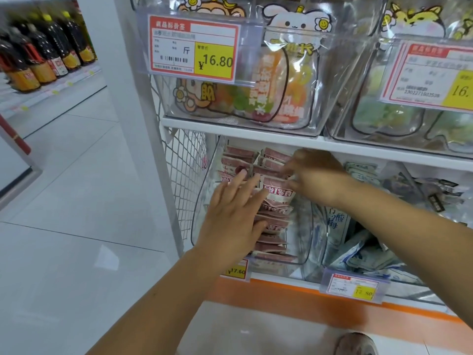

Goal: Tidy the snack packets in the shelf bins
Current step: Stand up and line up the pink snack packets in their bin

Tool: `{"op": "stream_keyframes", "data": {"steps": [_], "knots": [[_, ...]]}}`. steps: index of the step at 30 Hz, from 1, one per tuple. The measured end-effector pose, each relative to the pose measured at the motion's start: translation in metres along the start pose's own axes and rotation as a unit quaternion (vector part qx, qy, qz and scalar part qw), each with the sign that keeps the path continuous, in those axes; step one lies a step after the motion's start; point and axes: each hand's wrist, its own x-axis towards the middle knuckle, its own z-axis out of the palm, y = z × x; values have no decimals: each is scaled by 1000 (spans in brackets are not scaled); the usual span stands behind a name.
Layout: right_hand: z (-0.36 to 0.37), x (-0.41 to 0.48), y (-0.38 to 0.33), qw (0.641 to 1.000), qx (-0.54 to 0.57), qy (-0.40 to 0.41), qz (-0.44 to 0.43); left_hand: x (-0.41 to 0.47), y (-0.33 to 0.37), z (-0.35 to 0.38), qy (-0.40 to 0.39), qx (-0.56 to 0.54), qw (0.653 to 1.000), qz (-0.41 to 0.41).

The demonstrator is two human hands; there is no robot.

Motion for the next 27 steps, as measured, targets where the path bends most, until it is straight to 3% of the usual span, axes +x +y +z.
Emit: {"op": "stream_keyframes", "data": {"steps": [3, 7, 10, 14, 19, 23, 25, 27], "knots": [[6, 6, -6, 999, -25, -44, 9, 4, 0, 3, -70, 3, 998, 0], [12, 2, -16, 992, -22, -100, -70, 4, 1, 6, -61, -3, 998, -9], [-3, 0, -10, 980, 78, -180, -14, 3, -1, 7, -44, -7, 999, -29], [0, 27, -1, 982, 148, -103, 59, 5, -7, 2, -93, 11, 995, -43], [16, 36, -9, 991, 22, -130, 28, 9, -13, -4, -133, 25, 989, -59], [10, 30, 3, 981, 23, -191, 9, 14, -18, -7, -130, 3, 989, -67], [5, 33, 3, 972, 62, -225, 8, 18, -17, -6, -123, -7, 991, -61], [3, 39, 4, 973, 152, -172, 36, 22, -17, -5, -119, -11, 992, -49]]}}
